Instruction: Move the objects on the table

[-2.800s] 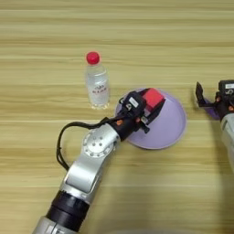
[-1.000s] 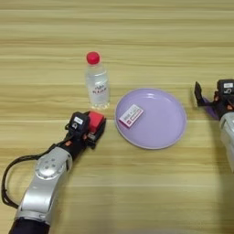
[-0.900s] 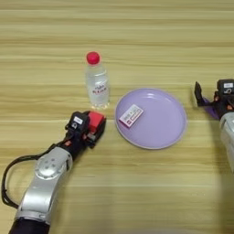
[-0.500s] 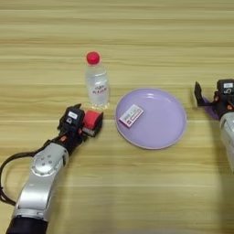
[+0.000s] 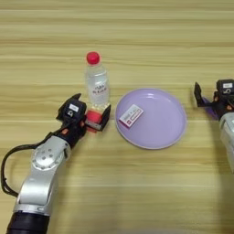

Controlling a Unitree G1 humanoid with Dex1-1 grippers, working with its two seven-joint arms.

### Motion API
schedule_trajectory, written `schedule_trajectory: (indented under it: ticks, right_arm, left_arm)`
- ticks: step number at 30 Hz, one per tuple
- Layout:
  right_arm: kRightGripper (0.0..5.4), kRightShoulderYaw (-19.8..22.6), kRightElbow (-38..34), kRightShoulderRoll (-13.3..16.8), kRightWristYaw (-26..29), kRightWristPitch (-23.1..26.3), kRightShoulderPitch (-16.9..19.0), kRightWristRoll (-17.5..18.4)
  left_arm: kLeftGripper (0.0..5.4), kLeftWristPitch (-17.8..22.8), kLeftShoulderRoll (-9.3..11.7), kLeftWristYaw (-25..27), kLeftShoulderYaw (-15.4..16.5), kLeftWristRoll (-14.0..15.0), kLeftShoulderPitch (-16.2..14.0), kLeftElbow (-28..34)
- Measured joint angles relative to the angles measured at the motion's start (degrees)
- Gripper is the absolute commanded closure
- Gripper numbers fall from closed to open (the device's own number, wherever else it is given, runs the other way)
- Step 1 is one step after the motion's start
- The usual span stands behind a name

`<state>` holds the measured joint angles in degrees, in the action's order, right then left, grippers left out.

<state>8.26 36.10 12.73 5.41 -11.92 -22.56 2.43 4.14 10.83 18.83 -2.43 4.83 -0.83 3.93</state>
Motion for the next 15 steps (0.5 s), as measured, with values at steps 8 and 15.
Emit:
schedule_trajectory:
  ticks: [8,15]
  right_arm:
    - [0.0,-0.1,0.4,0.0,0.0,-0.1,-0.2,-0.1]
    - [0.0,-0.1,0.8,0.0,0.0,-0.1,-0.5,-0.1]
  left_arm:
    - [0.03,-0.4,1.1,-1.3,2.1,-0.2,4.0,-2.5]
    - [0.03,-1.0,1.0,-1.2,1.4,-0.5,7.7,-7.0]
